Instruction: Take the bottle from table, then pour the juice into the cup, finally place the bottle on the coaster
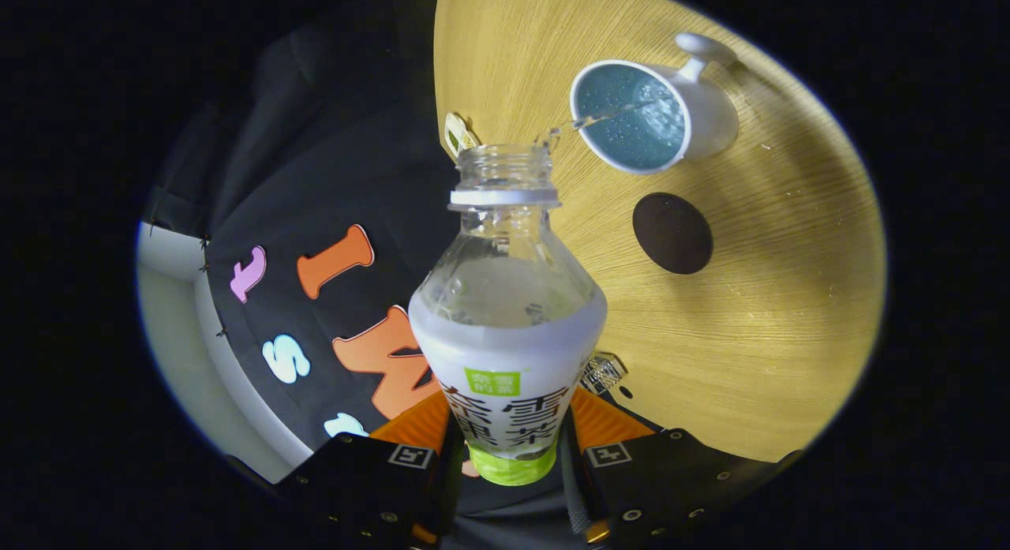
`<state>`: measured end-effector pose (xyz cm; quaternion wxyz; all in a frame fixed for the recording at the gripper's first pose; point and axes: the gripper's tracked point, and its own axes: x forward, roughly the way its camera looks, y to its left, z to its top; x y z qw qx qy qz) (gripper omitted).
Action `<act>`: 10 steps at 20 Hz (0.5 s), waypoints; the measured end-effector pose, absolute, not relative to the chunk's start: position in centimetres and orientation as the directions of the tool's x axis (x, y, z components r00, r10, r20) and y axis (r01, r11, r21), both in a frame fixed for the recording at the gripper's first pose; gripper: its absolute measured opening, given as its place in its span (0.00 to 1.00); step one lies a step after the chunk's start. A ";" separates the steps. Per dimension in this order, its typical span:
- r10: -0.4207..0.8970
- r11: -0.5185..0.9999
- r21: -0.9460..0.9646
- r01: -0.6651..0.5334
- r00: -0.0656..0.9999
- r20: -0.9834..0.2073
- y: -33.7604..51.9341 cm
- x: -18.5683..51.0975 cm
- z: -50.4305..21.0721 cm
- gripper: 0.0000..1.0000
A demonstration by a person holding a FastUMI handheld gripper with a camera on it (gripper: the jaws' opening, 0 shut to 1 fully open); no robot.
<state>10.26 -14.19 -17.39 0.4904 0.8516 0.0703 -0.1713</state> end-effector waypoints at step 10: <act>-0.051 -0.575 0.775 0.262 0.934 -0.354 -15.4 9.6 -17.1 0.56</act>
